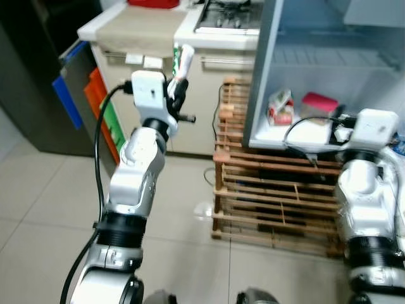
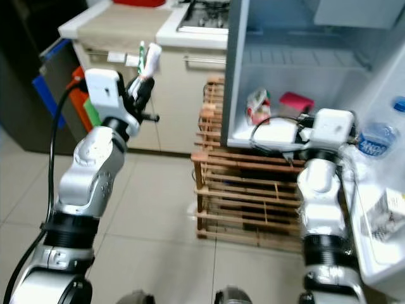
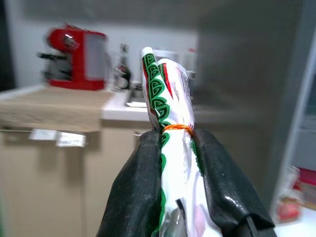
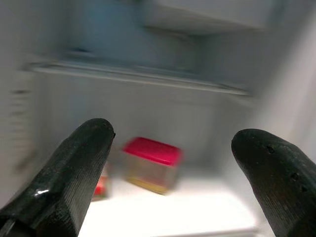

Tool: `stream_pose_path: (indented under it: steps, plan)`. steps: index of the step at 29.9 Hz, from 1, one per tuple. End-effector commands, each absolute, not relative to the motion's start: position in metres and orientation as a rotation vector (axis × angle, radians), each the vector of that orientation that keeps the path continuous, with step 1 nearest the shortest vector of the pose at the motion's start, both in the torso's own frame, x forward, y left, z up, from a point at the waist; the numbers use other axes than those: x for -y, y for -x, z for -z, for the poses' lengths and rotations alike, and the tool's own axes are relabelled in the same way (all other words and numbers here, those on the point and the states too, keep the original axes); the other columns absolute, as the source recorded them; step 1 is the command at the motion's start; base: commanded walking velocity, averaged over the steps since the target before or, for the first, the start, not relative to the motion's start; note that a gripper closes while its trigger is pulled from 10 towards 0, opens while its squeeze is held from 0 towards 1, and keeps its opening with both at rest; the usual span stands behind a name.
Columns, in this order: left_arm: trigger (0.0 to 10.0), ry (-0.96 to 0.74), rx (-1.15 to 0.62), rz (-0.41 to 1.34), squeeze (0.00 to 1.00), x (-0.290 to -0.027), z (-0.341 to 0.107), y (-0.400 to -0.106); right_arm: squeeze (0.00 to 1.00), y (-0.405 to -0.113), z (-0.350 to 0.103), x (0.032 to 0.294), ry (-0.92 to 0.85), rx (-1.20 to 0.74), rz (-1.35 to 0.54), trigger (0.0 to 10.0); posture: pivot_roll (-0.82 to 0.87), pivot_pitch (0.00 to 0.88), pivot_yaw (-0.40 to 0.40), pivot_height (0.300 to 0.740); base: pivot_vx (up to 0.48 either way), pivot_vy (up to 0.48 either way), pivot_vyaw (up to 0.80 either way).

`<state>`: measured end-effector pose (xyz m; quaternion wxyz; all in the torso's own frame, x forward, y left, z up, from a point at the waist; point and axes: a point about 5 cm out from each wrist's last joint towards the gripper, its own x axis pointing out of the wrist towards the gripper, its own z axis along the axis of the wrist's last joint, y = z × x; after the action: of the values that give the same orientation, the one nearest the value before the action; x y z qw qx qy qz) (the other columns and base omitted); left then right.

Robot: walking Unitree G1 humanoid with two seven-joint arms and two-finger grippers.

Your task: Restocking fridge

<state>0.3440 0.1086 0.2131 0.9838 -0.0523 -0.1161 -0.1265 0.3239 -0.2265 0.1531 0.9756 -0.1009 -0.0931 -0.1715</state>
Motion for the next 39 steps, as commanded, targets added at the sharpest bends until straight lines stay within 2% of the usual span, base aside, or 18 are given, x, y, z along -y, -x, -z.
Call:
stream_pose_path:
  steps: [1, 7, 11, 15, 24, 27, 32, 34, 39]
  plan:
    - [10.0, 0.099, 0.235, 0.256, 0.0, -0.108, -0.215, -0.345, 0.0, -0.322, -0.16, 0.23, 0.212, 0.205, 0.355, 10.0, -0.14, 0.0, 0.048, 0.711, 0.0, -0.465, 0.77]
    - [10.0, 0.102, 0.241, 0.256, 0.0, -0.108, -0.215, -0.345, 0.0, -0.321, -0.163, 0.236, 0.21, 0.201, 0.363, 10.0, -0.14, 0.0, 0.047, 0.711, 0.0, -0.461, 0.77]
    - [10.0, 0.125, 0.251, 0.249, 0.0, -0.109, -0.217, -0.345, 0.0, -0.321, -0.164, 0.239, 0.2, 0.206, 0.376, 10.0, -0.14, 0.0, 0.047, 0.711, 0.0, -0.412, 0.0]
    - [10.0, 0.134, 0.255, 0.246, 0.0, -0.11, -0.218, -0.346, 0.0, -0.32, -0.164, 0.244, 0.224, 0.203, 0.379, 10.0, -0.14, 0.0, 0.047, 0.711, 0.0, 0.0, 0.0]
    - [10.0, 0.131, 0.258, 0.261, 0.0, -0.109, -0.219, -0.347, 0.0, -0.313, -0.165, 0.274, 0.278, 0.19, 0.468, 10.0, -0.14, 0.0, 0.059, 0.711, 0.0, 0.0, 0.0]
    - [10.0, 0.131, 0.26, 0.275, 0.0, -0.107, -0.22, -0.346, 0.0, -0.314, -0.166, 0.269, 0.269, 0.203, 0.461, 10.0, -0.15, 0.0, 0.062, 0.711, 0.0, 0.0, 0.0]
    - [10.0, 0.134, 0.254, 0.344, 0.0, -0.097, -0.219, -0.344, 0.0, -0.315, -0.158, 0.244, 0.227, 0.2, 0.398, 10.0, -0.15, 0.0, 0.062, 0.711, 0.0, 0.0, 0.0]
    - [10.0, 0.134, 0.254, 0.344, 0.0, -0.097, -0.219, -0.344, 0.0, -0.315, -0.158, 0.244, 0.227, 0.2, 0.398, 10.0, -0.15, 0.0, 0.062, 0.711, 0.0, 0.0, 0.0]
    - [10.0, 0.113, 0.248, 0.445, 0.0, -0.086, -0.216, -0.338, 0.0, -0.315, -0.156, 0.223, 0.185, 0.214, 0.339, 10.0, -0.15, 0.0, 0.062, 0.711, 0.0, 0.0, 0.0]
